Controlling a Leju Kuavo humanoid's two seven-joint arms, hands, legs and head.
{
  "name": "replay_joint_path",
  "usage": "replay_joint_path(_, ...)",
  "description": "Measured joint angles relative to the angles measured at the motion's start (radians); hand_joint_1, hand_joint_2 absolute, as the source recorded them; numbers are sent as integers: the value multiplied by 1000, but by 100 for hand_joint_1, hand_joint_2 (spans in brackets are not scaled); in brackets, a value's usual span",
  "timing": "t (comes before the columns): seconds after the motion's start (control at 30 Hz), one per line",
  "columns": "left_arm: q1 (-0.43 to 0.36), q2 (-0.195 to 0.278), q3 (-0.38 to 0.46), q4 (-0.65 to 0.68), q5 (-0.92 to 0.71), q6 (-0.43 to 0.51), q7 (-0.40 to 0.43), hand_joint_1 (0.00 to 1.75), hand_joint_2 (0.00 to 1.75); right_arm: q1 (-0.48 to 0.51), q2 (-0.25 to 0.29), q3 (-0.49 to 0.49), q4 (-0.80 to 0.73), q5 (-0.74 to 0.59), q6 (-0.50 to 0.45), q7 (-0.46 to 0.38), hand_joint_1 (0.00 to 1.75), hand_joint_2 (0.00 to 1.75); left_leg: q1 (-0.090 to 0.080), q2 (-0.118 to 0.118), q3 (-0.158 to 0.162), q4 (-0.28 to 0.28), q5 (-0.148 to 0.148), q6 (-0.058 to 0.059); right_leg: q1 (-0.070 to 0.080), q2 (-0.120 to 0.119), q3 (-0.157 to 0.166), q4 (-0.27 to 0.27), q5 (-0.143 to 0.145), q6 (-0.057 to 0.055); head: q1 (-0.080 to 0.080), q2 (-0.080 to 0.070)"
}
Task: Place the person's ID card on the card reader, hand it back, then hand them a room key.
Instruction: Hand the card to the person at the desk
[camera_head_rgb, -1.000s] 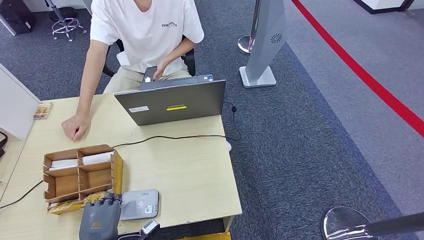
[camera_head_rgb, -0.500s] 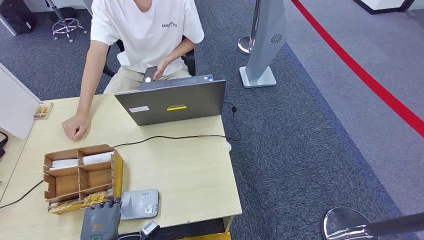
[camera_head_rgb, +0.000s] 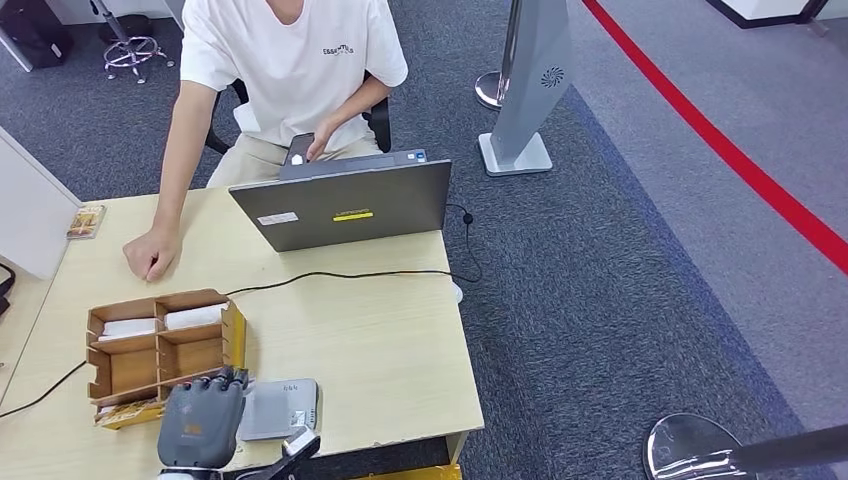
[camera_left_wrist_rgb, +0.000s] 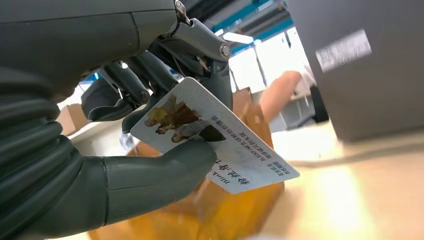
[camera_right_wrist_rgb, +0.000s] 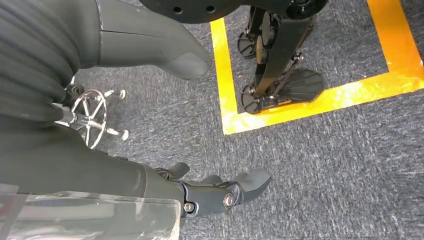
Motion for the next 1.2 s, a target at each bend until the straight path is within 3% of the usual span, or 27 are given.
replay_joint_path(0.33,-77,-3,84,-123,-15,73,-73,175,175,-3,0,-4,31,18,-21,-14,0,175,0,0,0,0,0,0,0,0,0,0,0,0,0,0)
replay_joint_path(0.6,-123,9,122,-139,-20,107,-50,175,175,-6,-6,-4,66,28,-45,-19,0,175,0,0,0,0,0,0,0,0,0,0,0,0,0,0)
replay_joint_path(0.8,-195,72,176,-139,-20,145,-24,175,175,-13,-29,-4,114,44,-81,-31,0,175,1,0,0,0,1,-1,1,0,0,1,0,0,1,0)
replay_joint_path(1.03,-303,200,257,-111,-20,173,-8,175,175,-25,-68,1,194,56,-123,-41,0,175,1,0,0,0,1,-1,1,0,0,1,0,-1,0,0)
replay_joint_path(1.2,-356,244,293,-84,-20,171,-11,175,175,-32,-87,6,233,64,-139,-44,0,175,1,0,0,0,1,-1,1,0,0,1,0,0,0,0)
